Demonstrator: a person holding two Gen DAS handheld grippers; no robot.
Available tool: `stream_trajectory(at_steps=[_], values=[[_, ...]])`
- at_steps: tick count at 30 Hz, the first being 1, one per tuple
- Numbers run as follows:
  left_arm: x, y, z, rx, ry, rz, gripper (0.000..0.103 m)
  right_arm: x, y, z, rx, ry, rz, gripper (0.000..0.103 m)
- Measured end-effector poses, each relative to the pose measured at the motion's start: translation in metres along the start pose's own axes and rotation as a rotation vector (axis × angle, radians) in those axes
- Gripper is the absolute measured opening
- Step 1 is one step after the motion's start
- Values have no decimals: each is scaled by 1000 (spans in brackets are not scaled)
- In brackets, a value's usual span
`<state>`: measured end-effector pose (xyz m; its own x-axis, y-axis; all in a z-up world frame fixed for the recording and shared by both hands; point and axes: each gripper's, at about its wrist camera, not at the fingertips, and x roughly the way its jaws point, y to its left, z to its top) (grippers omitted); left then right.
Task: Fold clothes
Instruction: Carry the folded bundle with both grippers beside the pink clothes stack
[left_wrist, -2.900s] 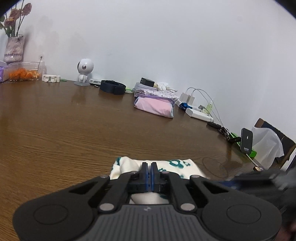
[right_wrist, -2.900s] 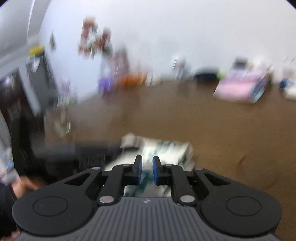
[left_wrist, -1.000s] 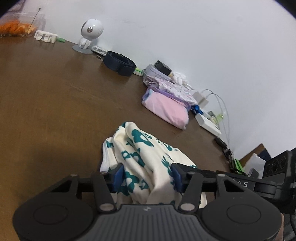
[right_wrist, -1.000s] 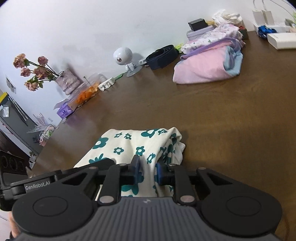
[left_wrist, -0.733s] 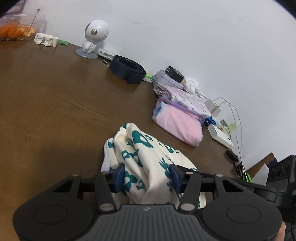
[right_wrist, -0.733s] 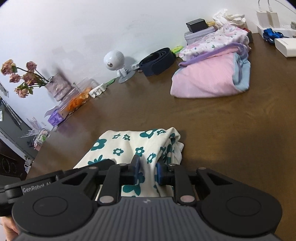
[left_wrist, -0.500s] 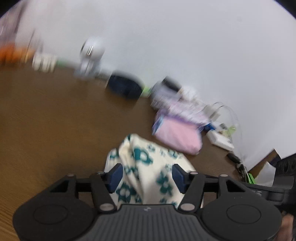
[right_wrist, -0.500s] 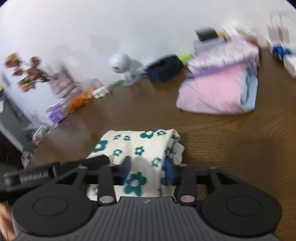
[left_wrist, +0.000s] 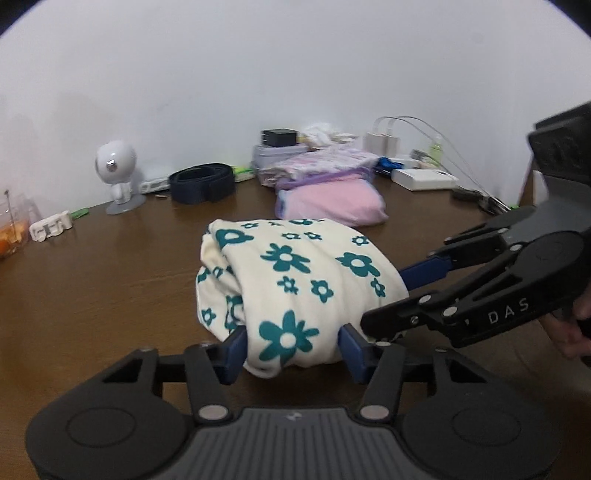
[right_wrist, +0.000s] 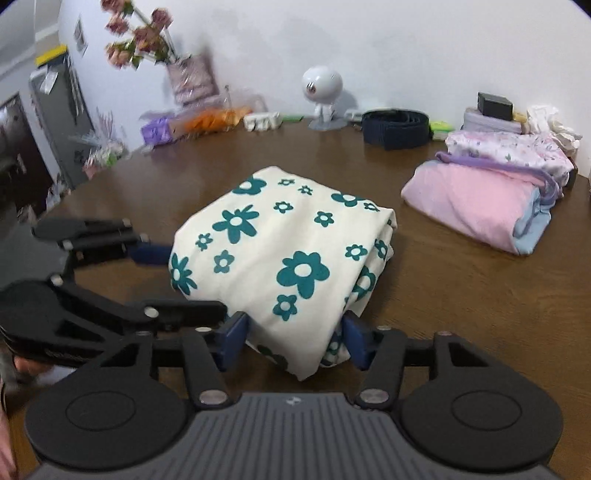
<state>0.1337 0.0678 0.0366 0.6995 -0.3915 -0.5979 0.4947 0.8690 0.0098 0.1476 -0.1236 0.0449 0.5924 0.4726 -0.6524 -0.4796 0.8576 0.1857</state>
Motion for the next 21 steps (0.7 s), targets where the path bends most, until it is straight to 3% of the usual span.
stream_trajectory(at_steps=[8, 21], values=[[46, 26, 34, -59, 20, 98, 41, 46, -12, 46, 21, -39, -82, 41], [126, 78, 99, -115, 42, 155, 41, 110, -64, 115, 102, -66, -129, 40]])
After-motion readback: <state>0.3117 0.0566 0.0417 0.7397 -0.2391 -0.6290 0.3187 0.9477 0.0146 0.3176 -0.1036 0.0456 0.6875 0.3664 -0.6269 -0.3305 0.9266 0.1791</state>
